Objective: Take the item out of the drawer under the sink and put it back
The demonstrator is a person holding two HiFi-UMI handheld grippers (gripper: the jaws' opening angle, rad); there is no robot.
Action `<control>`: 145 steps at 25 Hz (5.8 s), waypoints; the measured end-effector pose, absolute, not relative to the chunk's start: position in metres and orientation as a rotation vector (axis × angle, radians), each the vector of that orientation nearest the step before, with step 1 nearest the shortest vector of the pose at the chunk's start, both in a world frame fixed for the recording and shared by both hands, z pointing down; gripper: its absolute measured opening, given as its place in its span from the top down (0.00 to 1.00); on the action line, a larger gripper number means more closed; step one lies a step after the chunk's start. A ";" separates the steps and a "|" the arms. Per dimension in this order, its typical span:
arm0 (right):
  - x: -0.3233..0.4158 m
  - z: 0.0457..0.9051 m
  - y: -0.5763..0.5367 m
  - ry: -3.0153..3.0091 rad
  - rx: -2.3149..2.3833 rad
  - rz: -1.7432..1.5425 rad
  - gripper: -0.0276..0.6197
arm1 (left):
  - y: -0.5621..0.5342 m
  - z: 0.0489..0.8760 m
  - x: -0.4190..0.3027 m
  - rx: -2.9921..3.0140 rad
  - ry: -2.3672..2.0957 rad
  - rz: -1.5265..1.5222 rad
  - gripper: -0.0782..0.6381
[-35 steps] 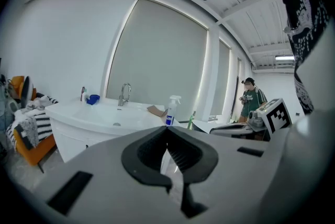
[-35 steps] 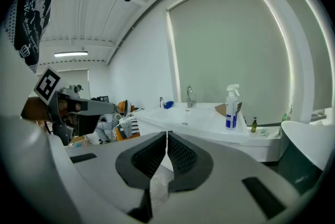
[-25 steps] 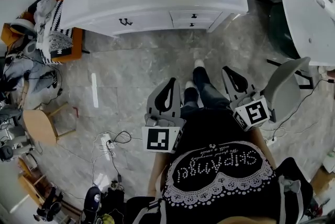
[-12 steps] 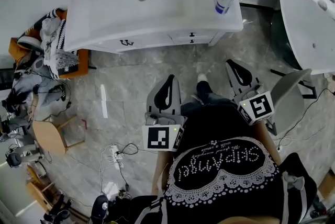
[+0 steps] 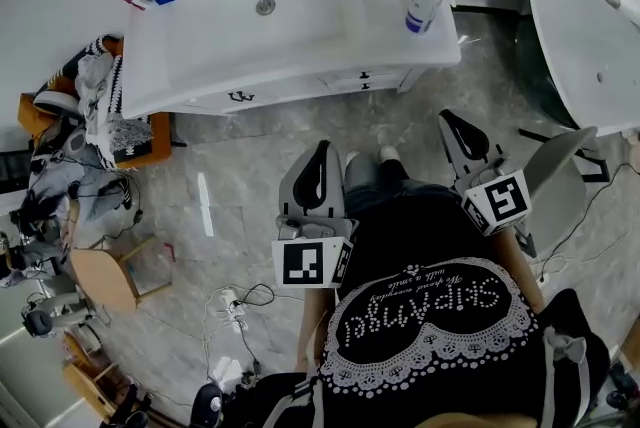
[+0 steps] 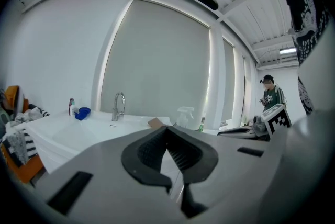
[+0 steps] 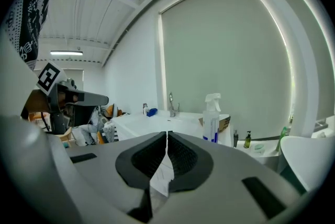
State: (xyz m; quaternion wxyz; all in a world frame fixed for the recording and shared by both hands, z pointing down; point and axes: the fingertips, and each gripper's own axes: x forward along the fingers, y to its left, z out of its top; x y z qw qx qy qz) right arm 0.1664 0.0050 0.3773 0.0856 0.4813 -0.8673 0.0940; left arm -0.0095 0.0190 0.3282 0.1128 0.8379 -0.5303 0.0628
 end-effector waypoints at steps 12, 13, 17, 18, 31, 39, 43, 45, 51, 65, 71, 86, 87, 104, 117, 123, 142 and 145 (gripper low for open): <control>0.123 0.367 -0.005 -2.521 1.550 0.327 0.93 | -0.011 0.326 -0.050 2.490 -1.432 0.207 0.89; 0.117 0.366 -0.006 -2.520 1.555 0.335 0.92 | -0.014 0.327 -0.054 2.490 -1.420 0.211 0.88; 0.101 0.367 -0.008 -2.509 1.580 0.349 0.92 | -0.022 0.330 -0.063 2.502 -1.372 0.216 0.89; 0.099 0.368 -0.009 -2.505 1.589 0.352 0.92 | -0.024 0.331 -0.065 2.508 -1.363 0.211 0.88; 0.058 0.372 -0.023 -2.526 1.609 0.368 0.92 | -0.040 0.339 -0.101 2.526 -1.343 0.237 0.88; 0.053 0.369 -0.035 -2.530 1.589 0.338 0.92 | -0.046 0.339 -0.099 2.528 -1.325 0.224 0.88; 0.057 0.370 -0.037 -2.523 1.598 0.343 0.92 | -0.049 0.341 -0.095 2.533 -1.306 0.230 0.89; 0.058 0.371 -0.038 -2.516 1.600 0.348 0.92 | -0.052 0.340 -0.092 2.536 -1.300 0.225 0.88; 0.061 0.379 -0.037 -2.490 1.601 0.375 0.92 | -0.053 0.341 -0.086 2.540 -1.272 0.234 0.89; 0.061 0.455 -0.053 -2.371 1.591 0.412 0.83 | -0.033 0.377 -0.057 2.529 -1.103 0.275 0.89; 0.065 0.502 -0.055 -2.330 1.634 0.525 0.79 | -0.029 0.391 -0.042 2.546 -1.012 0.259 0.88; 0.072 0.678 -0.106 -2.245 1.736 0.722 0.68 | 0.014 0.453 -0.010 2.431 -0.771 0.318 0.88; 0.071 0.691 -0.110 -2.229 1.738 0.744 0.68 | 0.016 0.457 -0.011 2.413 -0.773 0.320 0.88; 0.054 0.798 -0.158 -2.063 1.786 0.853 0.63 | -0.001 0.481 -0.026 2.340 -0.834 0.347 0.89; 0.059 0.801 -0.163 -2.011 1.726 0.780 0.73 | -0.008 0.481 -0.033 2.320 -0.866 0.330 0.88; 0.056 0.803 -0.125 -2.025 1.683 0.782 0.73 | -0.005 0.478 -0.032 2.339 -0.864 0.329 0.89; 0.048 0.805 -0.049 -2.008 1.620 0.813 0.74 | -0.004 0.472 -0.030 2.336 -0.870 0.296 0.88; 0.049 0.806 -0.044 -2.013 1.608 0.808 0.74 | -0.001 0.475 -0.027 2.325 -0.866 0.309 0.88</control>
